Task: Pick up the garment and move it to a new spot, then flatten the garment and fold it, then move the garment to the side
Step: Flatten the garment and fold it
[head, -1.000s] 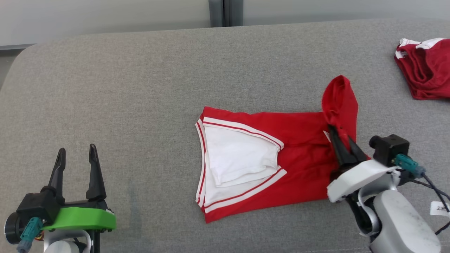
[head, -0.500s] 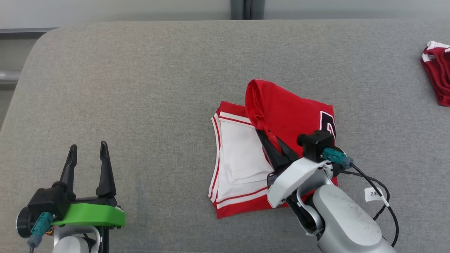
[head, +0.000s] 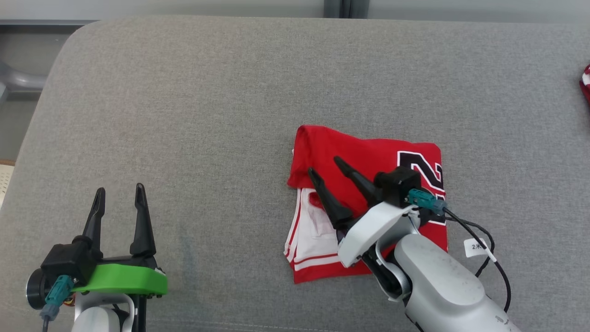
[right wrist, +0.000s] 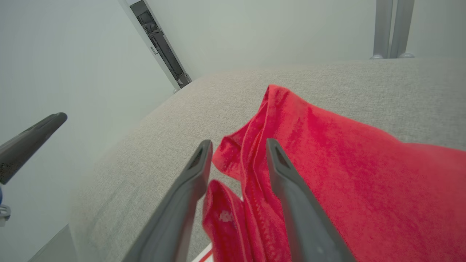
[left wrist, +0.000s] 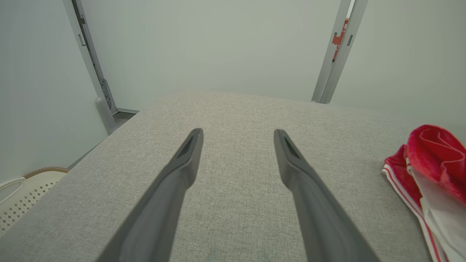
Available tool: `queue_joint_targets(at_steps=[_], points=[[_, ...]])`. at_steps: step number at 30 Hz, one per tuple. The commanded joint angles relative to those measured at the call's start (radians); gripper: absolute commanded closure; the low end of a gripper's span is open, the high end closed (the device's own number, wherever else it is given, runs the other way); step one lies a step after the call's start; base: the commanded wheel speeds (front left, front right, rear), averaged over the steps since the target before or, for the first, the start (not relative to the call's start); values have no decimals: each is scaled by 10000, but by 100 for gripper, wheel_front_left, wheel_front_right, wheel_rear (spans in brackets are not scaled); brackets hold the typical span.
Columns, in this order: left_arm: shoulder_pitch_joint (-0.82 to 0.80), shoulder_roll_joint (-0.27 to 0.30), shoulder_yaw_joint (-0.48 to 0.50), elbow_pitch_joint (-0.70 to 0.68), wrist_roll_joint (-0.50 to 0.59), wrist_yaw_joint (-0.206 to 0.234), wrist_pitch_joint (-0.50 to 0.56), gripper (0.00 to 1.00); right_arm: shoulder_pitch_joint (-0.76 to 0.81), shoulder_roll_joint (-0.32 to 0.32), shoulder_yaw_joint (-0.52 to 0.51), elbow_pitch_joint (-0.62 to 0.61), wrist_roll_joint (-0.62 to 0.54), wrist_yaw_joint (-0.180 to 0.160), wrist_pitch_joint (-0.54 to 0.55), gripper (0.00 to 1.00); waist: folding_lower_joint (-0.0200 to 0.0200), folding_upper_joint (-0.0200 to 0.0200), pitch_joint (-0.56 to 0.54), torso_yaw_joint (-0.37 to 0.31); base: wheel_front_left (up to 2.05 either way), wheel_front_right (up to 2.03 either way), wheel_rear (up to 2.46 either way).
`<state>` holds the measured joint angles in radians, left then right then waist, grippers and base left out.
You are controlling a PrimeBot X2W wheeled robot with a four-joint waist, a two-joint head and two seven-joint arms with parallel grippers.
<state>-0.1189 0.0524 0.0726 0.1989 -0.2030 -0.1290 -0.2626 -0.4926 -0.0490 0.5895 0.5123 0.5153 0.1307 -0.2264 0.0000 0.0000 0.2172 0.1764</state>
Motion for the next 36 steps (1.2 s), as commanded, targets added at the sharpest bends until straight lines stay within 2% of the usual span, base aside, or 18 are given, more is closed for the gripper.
queue_joint_targets(at_steps=[1,3,7,13,17,25,36], points=[[-73,-9,43,5,-29,-29,-24,0,-141,-34,-160,75,-168,-1,-139,0,0,0,-66,-84,0,0,0],[-27,-11,72,-10,14,-29,-24,0,-183,-33,-478,36,-330,-1,-260,0,0,0,-138,-193,0,0,0],[46,-9,75,-69,115,-29,-24,0,69,-558,-1397,-481,-709,-1,-377,0,0,0,-275,-409,0,0,0],[161,-6,76,-86,195,-29,-24,0,1047,-1229,-3108,-1960,-1307,-1,-384,0,0,0,-484,-801,0,0,0],[202,33,82,-49,273,-29,-23,0,1865,-1461,-3846,-2975,-1781,-1,-381,0,0,0,-588,-1021,0,0,0],[530,162,29,-170,285,-29,-23,0,3647,-1277,-4819,-4195,-2343,-1,-383,0,0,0,-928,-1336,0,0,0],[1061,261,16,-201,453,-29,-24,0,5067,-946,-5496,-4781,-2711,-1,-384,0,0,0,-1479,-1411,0,0,0]])
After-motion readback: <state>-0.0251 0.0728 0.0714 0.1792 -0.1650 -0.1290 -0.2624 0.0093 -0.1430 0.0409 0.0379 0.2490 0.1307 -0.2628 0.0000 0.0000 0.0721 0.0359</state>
